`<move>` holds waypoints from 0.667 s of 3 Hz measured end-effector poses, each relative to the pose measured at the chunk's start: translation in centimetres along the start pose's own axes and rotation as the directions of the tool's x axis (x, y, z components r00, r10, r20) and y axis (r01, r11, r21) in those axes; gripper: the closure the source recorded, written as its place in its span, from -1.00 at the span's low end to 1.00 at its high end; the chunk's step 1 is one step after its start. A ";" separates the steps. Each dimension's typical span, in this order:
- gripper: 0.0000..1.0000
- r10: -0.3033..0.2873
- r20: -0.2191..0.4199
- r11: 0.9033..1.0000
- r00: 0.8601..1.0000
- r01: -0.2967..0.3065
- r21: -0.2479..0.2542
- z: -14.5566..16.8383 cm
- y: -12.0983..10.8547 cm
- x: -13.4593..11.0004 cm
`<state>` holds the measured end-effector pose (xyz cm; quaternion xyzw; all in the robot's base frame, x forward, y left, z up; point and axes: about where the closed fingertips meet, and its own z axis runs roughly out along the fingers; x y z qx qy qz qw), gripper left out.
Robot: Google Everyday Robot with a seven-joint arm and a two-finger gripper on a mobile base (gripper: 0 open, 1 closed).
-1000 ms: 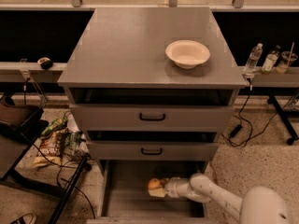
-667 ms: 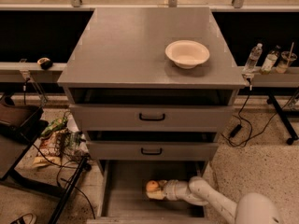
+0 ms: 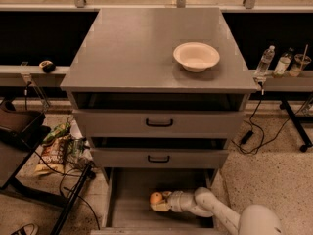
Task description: Place orange into bottom drawer
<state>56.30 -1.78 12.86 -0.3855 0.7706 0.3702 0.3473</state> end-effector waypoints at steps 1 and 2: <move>0.67 -0.002 0.000 1.000 1.000 0.002 -0.001 0.1 0.0 0.0; 0.21 -0.002 0.000 1.000 1.000 0.002 -0.002 0.1 0.0 0.0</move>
Offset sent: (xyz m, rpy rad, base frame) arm 0.0000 0.0007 -0.0008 0.0000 -0.0012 0.0022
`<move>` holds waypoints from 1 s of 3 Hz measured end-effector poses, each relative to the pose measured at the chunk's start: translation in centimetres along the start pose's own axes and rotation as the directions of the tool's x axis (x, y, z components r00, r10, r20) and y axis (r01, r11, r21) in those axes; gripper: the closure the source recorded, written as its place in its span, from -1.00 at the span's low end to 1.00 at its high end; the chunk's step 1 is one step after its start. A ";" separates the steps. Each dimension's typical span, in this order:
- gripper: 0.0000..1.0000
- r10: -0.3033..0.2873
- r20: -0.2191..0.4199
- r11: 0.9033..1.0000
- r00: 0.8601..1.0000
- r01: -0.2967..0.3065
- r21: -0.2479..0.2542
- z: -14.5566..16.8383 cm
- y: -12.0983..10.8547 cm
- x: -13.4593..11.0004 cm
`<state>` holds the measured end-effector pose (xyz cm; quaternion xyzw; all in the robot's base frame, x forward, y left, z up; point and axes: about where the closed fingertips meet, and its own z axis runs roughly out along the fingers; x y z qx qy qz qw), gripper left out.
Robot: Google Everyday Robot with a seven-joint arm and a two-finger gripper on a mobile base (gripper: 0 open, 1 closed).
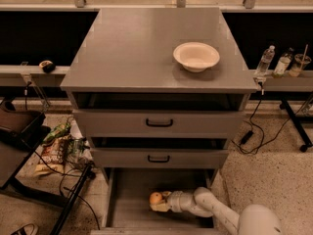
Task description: Place orange into bottom drawer
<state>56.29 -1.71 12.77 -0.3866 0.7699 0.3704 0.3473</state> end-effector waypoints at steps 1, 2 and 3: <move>-0.25 0.000 0.000 1.000 1.000 0.000 0.000 0.0 0.0 0.0; -0.72 0.000 0.000 1.000 1.000 0.000 0.000 0.0 0.0 0.0; -1.00 0.000 0.000 1.000 1.000 0.000 0.000 0.0 0.0 0.0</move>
Offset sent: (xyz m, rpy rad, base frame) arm 0.0000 0.0000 0.0000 0.0000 0.0000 0.0000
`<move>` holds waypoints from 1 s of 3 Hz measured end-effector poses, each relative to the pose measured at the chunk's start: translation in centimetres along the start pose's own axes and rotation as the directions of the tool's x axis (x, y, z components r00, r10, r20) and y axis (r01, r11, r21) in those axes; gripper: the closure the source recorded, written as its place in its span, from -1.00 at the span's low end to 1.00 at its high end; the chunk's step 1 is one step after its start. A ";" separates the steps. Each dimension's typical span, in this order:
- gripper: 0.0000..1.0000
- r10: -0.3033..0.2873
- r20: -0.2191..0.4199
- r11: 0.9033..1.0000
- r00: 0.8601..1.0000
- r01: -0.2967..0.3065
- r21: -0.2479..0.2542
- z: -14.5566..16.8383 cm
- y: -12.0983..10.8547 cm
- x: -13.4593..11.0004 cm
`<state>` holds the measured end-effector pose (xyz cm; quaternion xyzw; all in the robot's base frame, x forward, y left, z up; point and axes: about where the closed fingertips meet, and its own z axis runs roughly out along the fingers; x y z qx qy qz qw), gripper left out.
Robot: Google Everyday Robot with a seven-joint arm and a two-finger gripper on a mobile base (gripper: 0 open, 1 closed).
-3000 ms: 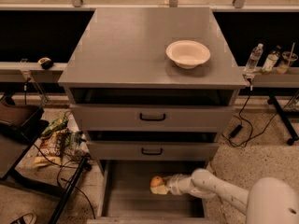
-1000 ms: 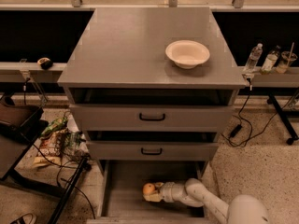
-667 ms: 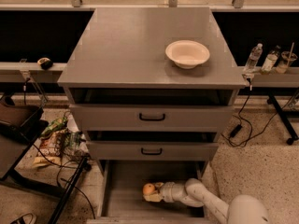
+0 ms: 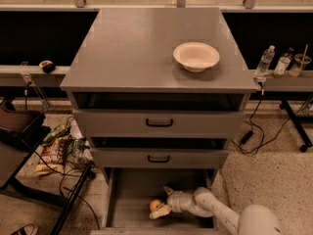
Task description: Place orange into bottom drawer
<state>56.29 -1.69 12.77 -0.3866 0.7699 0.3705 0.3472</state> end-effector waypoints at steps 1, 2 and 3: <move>-1.00 0.000 0.000 1.000 1.000 0.000 0.000 0.0 0.0 0.0; -1.00 0.002 0.035 1.000 0.999 -0.001 -0.029 -0.4 0.3 -0.2; -1.00 -0.013 0.120 0.997 0.993 0.023 -0.080 -3.9 1.2 -0.7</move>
Offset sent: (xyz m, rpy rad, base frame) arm -0.0075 -0.0138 0.0183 0.1549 -0.0182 0.0404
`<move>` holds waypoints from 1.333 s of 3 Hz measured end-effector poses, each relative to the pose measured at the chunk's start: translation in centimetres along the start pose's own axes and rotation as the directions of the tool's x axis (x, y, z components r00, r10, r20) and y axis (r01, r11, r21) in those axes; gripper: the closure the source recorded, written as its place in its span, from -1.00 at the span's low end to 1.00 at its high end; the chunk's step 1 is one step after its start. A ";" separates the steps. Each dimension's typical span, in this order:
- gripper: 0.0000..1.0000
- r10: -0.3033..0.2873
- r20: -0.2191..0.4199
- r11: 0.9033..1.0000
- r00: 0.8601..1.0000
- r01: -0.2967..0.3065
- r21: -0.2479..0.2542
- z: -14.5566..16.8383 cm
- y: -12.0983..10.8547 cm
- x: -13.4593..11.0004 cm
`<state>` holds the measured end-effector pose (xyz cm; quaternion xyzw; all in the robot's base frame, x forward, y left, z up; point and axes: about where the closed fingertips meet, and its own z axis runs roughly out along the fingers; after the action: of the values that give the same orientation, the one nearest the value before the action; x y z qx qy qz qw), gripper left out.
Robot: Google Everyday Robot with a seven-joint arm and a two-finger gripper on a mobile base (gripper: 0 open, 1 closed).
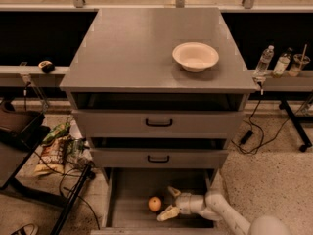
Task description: Place orange into bottom drawer
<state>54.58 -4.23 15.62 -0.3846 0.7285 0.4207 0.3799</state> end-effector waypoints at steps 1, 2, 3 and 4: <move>-1.00 -0.001 0.022 1.000 1.000 0.002 -0.021 -6.7 1.1 -0.5; -1.00 -0.008 -0.042 0.999 0.999 0.010 0.044 -15.5 1.6 -1.5; -1.00 -0.014 -0.172 0.984 0.985 0.044 0.172 -23.0 2.3 -3.2; -1.00 0.013 -0.318 0.955 0.948 0.083 0.284 -28.0 3.2 -5.4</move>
Offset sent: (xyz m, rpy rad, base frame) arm -0.0966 -0.1914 0.1560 -0.2272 -0.0002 -0.0235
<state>47.60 -27.17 31.38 -0.3992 0.8273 0.2338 0.3187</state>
